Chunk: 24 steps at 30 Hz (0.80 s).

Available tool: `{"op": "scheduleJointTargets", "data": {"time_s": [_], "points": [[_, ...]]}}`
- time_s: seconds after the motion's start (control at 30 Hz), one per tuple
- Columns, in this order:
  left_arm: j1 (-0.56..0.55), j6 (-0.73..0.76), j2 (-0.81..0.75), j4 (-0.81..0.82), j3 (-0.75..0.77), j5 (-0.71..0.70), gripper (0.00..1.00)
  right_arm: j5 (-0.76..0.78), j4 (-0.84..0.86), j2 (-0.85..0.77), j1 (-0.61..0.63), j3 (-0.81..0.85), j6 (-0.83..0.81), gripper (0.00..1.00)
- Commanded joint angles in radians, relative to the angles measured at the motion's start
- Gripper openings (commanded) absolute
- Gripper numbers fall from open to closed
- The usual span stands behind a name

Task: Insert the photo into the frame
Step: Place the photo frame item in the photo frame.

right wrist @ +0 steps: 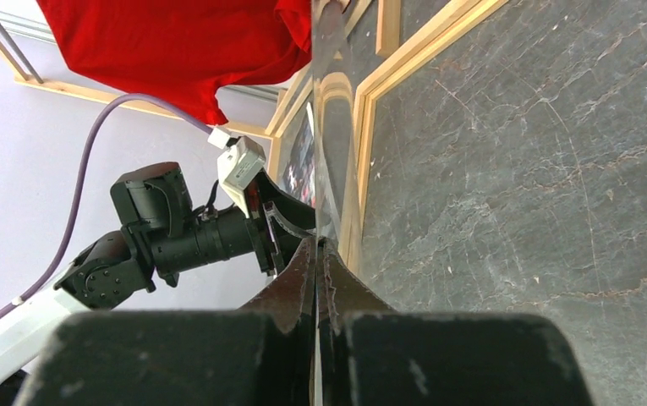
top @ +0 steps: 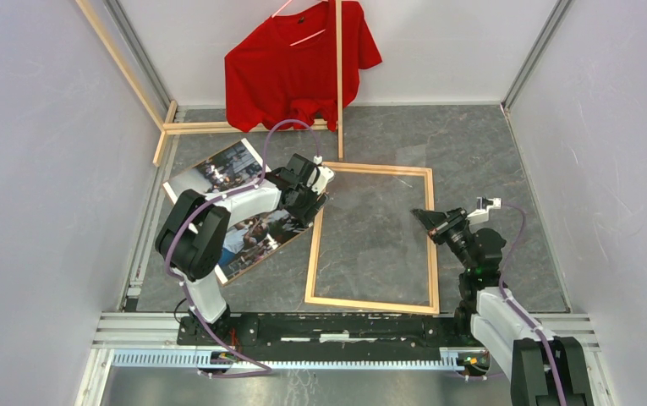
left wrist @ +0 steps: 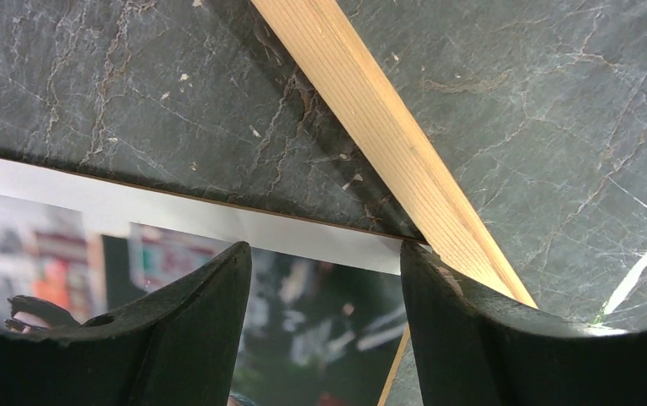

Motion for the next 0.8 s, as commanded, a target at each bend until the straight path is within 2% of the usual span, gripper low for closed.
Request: {"op": "scheduleJointTargets", "data": {"time_s": [0.0,0.4,0.77], "points": [[-0.009,0.046,-0.012,0.003,-0.019,0.003,0.72,0.048,-0.024,-0.021,-0.003,-0.006,-0.05,0.0],[-0.009,0.05,-0.017,-0.003,-0.007,-0.007,0.72,0.082,-0.135,-0.006,-0.003,0.016,-0.109,0.0],[-0.009,0.05,-0.011,0.003,-0.005,-0.007,0.72,0.04,-0.09,0.069,-0.003,0.028,-0.094,0.0]]}}
